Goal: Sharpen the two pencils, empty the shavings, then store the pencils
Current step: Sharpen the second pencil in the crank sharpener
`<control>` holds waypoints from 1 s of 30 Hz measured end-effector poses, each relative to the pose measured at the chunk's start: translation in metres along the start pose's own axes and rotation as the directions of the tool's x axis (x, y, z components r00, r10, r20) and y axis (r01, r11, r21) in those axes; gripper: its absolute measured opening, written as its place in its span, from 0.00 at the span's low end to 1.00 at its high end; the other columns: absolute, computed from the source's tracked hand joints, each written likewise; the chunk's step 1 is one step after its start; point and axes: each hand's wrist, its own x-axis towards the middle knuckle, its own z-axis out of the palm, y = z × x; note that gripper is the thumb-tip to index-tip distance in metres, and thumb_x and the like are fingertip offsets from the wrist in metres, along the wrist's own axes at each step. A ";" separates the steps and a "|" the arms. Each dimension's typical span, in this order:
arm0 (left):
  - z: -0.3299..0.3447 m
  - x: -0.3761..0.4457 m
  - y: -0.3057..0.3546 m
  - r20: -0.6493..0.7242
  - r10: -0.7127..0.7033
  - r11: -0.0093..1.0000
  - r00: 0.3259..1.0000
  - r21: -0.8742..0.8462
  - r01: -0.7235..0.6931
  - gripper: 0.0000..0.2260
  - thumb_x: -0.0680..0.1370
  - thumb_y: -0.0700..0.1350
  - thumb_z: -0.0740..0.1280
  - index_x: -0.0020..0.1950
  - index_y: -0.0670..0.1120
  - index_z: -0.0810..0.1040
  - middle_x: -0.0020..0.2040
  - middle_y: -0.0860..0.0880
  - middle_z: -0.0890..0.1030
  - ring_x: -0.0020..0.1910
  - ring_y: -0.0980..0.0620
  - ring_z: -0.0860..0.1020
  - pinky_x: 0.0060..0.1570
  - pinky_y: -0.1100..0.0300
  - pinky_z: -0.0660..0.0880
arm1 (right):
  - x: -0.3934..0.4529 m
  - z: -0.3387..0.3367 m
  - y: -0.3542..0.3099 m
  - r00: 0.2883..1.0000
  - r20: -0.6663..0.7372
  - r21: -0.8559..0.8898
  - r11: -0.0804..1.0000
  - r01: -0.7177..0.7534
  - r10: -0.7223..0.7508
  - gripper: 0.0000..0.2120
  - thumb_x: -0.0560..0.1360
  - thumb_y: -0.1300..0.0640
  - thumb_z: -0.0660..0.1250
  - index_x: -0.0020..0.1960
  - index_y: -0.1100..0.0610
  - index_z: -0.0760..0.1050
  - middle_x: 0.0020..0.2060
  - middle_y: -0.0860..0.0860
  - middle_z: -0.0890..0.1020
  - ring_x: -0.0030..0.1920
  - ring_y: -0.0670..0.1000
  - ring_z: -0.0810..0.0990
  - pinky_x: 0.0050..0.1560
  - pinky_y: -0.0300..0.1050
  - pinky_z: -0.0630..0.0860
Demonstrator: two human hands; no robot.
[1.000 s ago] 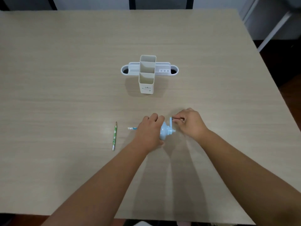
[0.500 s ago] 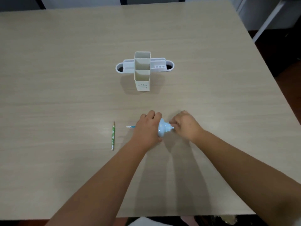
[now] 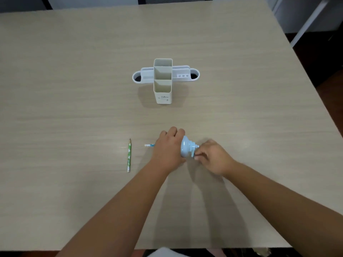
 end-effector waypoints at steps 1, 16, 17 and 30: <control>-0.001 -0.001 0.001 0.001 -0.008 1.000 1.000 -0.015 0.008 0.28 0.56 0.47 0.77 0.52 0.45 0.71 0.47 0.49 0.71 0.39 0.46 0.67 0.40 0.55 0.69 | -0.016 -0.004 -0.006 0.999 0.028 0.045 0.999 0.030 -0.031 0.06 0.70 0.60 0.66 0.36 0.61 0.77 0.30 0.56 0.81 0.36 0.56 0.75 0.49 0.40 0.70; -0.003 0.000 0.003 -0.012 -0.025 1.000 1.000 -0.010 0.025 0.29 0.55 0.46 0.78 0.52 0.45 0.71 0.46 0.48 0.71 0.38 0.47 0.65 0.39 0.53 0.70 | -0.019 -0.015 -0.004 0.982 -0.085 0.177 0.968 0.179 -0.166 0.05 0.70 0.56 0.69 0.40 0.58 0.80 0.33 0.50 0.82 0.39 0.46 0.73 0.47 0.30 0.68; -0.004 0.001 0.002 -0.009 -0.023 1.000 1.000 -0.015 0.023 0.29 0.55 0.45 0.78 0.52 0.45 0.72 0.46 0.48 0.71 0.38 0.47 0.65 0.39 0.54 0.70 | -0.014 -0.021 -0.004 0.973 -0.140 0.183 0.961 0.205 -0.181 0.05 0.70 0.56 0.69 0.41 0.58 0.80 0.34 0.49 0.82 0.40 0.46 0.73 0.47 0.31 0.69; -0.003 -0.001 0.004 -0.025 -0.040 0.999 0.999 -0.006 0.040 0.28 0.56 0.44 0.77 0.53 0.46 0.72 0.48 0.47 0.71 0.40 0.47 0.65 0.38 0.56 0.66 | -0.018 -0.015 -0.003 0.961 -0.126 0.125 0.957 0.262 -0.246 0.08 0.72 0.56 0.66 0.41 0.59 0.80 0.33 0.51 0.81 0.38 0.48 0.73 0.50 0.29 0.65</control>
